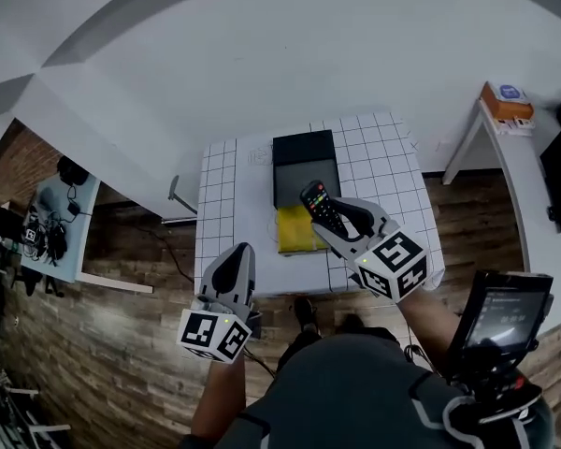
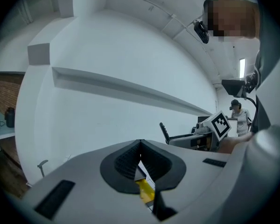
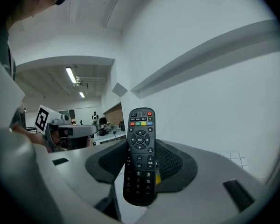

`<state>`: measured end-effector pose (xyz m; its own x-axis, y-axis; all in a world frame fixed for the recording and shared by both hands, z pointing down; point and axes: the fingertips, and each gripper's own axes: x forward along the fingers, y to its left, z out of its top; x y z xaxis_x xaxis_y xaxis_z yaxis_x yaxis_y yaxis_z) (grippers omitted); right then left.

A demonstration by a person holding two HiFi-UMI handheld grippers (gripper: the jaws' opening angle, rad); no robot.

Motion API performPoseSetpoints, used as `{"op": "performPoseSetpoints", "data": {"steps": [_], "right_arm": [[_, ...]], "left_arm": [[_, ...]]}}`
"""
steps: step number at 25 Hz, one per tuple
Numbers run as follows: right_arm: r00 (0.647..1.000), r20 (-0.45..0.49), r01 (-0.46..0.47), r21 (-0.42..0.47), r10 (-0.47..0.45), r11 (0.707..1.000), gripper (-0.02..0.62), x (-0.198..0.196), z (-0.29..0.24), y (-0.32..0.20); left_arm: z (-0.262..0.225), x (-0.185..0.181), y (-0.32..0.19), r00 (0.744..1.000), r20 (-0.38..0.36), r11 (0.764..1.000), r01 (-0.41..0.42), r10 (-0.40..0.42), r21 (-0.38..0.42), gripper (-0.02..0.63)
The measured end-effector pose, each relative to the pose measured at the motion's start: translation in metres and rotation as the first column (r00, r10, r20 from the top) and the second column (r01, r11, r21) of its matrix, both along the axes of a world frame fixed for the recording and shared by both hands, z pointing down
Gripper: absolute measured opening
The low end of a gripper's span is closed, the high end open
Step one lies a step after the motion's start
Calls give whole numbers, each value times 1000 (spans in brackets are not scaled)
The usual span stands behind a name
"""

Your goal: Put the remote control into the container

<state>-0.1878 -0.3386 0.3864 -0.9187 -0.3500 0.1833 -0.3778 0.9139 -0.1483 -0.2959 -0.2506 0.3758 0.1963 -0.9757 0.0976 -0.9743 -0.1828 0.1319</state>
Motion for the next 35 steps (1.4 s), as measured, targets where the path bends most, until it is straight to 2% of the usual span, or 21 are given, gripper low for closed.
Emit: {"op": "performPoseSetpoints", "data": {"steps": [10,16,22,28,32,35], "right_arm": [[974,-224,-37,-58,23,998,198,-54,96,-43],[925,-378,-17,-104,-24,994,198,-71,164,-55],[847,-522,33,-131,-97,991,198,-85,223,-57],[721,-664,118,-163,-198,979,198,-91,270,-48],[643,-733,116,-190,-219,975,198,-91,291,-47],[602,-763,109,-211,-234,971,198,-90,303,-46]], "left_arm": [[58,-53,-55,998,14,997,-56,57,-61,9],[105,-75,-79,999,-23,993,-45,43,-109,9],[151,-86,-93,997,-47,978,-66,58,-197,9],[174,-81,-105,992,-47,965,-123,115,-233,9],[182,-80,-111,989,-54,960,-143,134,-240,9],[185,-79,-116,988,-57,957,-156,146,-244,9]]}}
